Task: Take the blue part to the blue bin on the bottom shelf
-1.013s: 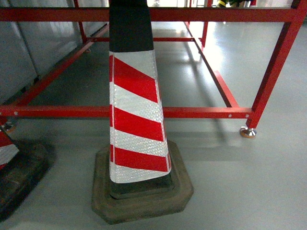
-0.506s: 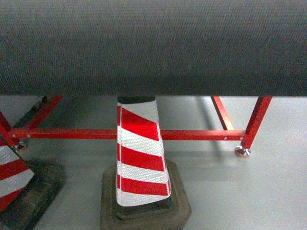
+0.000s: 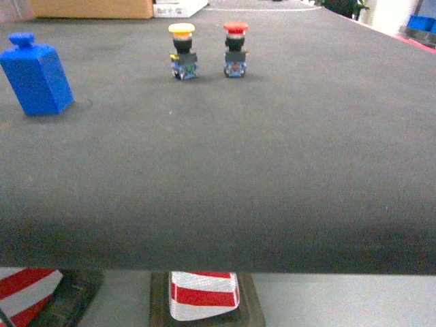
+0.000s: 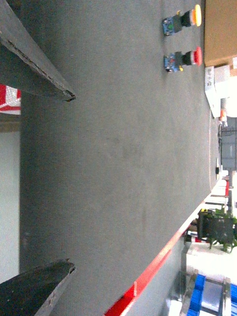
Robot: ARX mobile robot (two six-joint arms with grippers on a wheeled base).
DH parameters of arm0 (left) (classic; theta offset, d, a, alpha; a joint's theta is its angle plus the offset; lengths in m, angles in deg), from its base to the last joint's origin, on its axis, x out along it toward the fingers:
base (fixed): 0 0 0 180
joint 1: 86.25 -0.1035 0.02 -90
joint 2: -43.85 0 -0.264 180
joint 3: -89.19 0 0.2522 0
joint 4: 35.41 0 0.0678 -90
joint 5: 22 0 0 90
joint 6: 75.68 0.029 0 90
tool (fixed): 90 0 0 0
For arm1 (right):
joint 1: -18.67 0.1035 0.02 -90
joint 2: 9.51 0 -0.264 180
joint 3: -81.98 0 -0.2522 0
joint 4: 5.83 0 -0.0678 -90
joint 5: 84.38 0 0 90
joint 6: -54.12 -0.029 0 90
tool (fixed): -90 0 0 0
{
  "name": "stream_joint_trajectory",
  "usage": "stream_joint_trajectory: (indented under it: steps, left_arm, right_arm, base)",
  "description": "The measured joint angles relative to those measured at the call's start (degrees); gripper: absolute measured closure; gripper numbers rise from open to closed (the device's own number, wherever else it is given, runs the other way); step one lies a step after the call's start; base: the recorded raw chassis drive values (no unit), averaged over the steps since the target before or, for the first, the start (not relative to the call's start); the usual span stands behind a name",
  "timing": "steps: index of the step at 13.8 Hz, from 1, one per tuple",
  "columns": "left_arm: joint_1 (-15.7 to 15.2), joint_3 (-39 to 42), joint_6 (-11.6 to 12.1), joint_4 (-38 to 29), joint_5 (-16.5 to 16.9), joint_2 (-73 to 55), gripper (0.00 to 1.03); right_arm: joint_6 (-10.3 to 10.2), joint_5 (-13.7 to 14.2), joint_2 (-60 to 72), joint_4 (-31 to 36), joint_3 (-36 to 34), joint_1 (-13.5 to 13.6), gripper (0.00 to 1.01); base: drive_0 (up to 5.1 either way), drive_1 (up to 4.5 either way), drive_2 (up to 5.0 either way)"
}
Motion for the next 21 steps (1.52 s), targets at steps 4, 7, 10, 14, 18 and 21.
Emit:
stream_joint_trajectory:
  steps: [4,7,10,14,18,21]
  left_arm:
    - [-0.02,0.0,0.02,0.0,0.15,0.0,0.05]
    - [0.0,0.0,0.0,-0.37,0.09,0.0,0.05]
    - [0.0,-0.02,0.02,0.02,0.11,0.0,0.05]
    - [-0.02,-0.02,0.0,0.0,0.11,0.0,0.05]
    - [3.48,-2.67,-1.49,8.28,-7.85,-3.52,0.05]
    - [9.79,-6.69,-5.53,-1.53,-19.91,-26.8,0.05]
  right_arm:
    - [-0.07,0.04,0.0,0.0,0.0,0.0,0.03]
    - [-0.04,0.02,0.0,0.48,0.0,0.0,0.03]
    - [-0.07,0.02,0.0,0.0,0.0,0.0,0.03]
    - [-0.07,0.02,0.0,0.0,0.0,0.0,0.03]
    - [-0.09,0.09,0.0,0.0,0.0,0.0,0.03]
    - [-0.04,0.02,0.0,-0.02,0.0,0.0,0.03]
  base:
    - [0.0,0.0,0.0]
    - [0.0,0.0,0.0]
    - [0.0,0.0,0.0]
    - [0.0,0.0,0.0]
    - [0.0,0.0,0.0]
    - [0.0,0.0,0.0]
